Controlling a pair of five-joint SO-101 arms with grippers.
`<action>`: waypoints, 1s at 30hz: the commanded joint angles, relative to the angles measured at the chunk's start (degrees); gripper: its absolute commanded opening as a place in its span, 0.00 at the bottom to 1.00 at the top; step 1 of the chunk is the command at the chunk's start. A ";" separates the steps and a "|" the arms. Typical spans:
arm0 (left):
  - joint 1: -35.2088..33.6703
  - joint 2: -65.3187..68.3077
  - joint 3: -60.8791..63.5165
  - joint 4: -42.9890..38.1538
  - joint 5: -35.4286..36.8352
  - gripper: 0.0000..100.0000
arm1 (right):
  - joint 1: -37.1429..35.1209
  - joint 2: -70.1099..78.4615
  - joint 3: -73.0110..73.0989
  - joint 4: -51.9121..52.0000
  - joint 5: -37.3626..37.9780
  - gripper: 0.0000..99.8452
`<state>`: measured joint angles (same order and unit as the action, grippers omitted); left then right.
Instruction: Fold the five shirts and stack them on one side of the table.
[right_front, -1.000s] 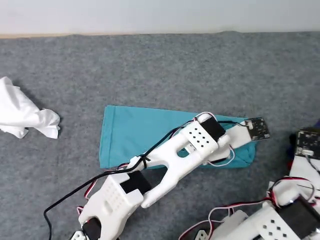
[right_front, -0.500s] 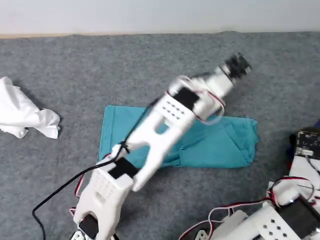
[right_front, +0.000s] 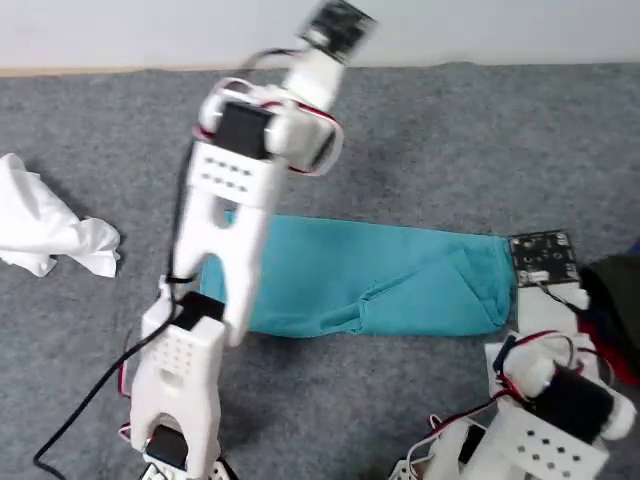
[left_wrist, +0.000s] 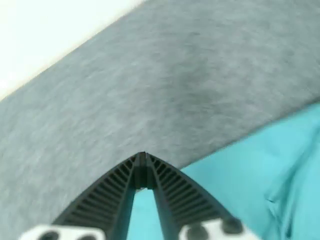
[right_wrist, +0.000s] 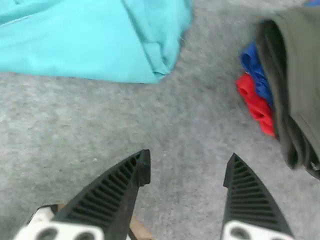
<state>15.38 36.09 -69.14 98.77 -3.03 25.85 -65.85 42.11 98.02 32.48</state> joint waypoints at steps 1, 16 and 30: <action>-7.03 -3.78 0.40 1.85 4.40 0.00 | -2.59 0.31 0.97 -0.92 -0.79 0.25; -22.24 -14.33 38.29 1.49 7.30 0.00 | -2.86 0.31 3.52 -1.19 -1.05 0.25; -45.36 -35.60 48.04 1.67 2.29 0.00 | -26.95 0.48 2.37 -7.43 -15.03 0.13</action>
<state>-26.11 7.96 -24.75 98.95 1.36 4.92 -65.32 46.07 93.01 18.86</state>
